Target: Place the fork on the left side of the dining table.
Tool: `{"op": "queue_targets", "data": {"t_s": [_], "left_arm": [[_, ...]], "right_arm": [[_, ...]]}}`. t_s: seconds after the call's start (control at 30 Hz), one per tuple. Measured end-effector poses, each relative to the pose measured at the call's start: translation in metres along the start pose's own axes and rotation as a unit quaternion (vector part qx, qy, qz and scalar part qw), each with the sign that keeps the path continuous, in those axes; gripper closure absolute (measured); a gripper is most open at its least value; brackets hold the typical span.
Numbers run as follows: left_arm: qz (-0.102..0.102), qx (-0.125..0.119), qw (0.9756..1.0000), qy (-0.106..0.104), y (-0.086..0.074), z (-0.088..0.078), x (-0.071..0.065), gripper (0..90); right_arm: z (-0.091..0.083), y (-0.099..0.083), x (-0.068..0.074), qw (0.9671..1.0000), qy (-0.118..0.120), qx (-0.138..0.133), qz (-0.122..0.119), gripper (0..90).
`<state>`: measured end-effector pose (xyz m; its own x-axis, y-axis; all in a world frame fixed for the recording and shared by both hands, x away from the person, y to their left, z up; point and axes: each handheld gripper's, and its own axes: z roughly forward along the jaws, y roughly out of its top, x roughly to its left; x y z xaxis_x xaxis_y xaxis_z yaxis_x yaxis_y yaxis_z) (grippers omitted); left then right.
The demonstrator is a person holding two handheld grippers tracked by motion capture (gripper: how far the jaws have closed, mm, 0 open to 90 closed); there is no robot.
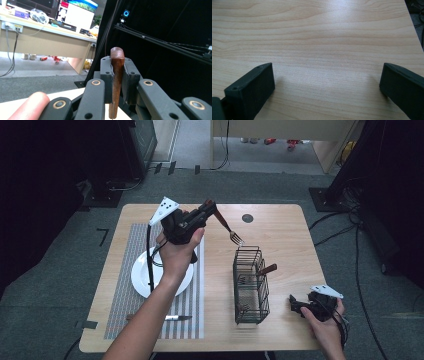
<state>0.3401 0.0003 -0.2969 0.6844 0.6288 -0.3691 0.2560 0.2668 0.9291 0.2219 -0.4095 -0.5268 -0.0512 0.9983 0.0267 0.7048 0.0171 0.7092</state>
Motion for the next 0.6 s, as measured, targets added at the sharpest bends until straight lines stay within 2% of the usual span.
{"op": "queue_targets", "data": {"t_s": [0.13, 0.3, 0.33, 0.43, 0.5, 0.6], "left_arm": [[0.000, -0.002, 0.9999, 0.017, 0.003, -0.002, 0.011, 82.4], [-0.007, 0.000, 0.9997, 0.022, 0.002, -0.003, 0.022, 82.5], [-0.015, -0.002, 0.9996, 0.022, 0.001, -0.004, 0.028, 82.4], [-0.018, -0.003, 0.9995, 0.028, 0.000, -0.004, 0.034, 82.4], [-0.027, -0.005, 0.9993, 0.027, -0.002, -0.004, 0.042, 82.5], [-0.040, -0.017, 0.9987, 0.028, -0.006, -0.006, 0.053, 82.4]], "right_arm": [[0.000, 0.000, 0.000, 1.0000, 0.000, 0.000, 0.000, 0.0], [0.000, 0.000, 0.000, 1.0000, 0.000, 0.000, 0.000, 0.0], [0.000, 0.000, 0.000, 1.0000, 0.000, 0.000, 0.000, 0.0], [0.000, 0.000, 0.000, 1.0000, 0.000, 0.000, 0.000, 0.0], [0.000, 0.000, 0.000, 1.0000, 0.000, 0.000, 0.000, 0.0], [0.000, 0.000, 0.000, 1.0000, 0.000, 0.000, 0.000, 0.0]]}}
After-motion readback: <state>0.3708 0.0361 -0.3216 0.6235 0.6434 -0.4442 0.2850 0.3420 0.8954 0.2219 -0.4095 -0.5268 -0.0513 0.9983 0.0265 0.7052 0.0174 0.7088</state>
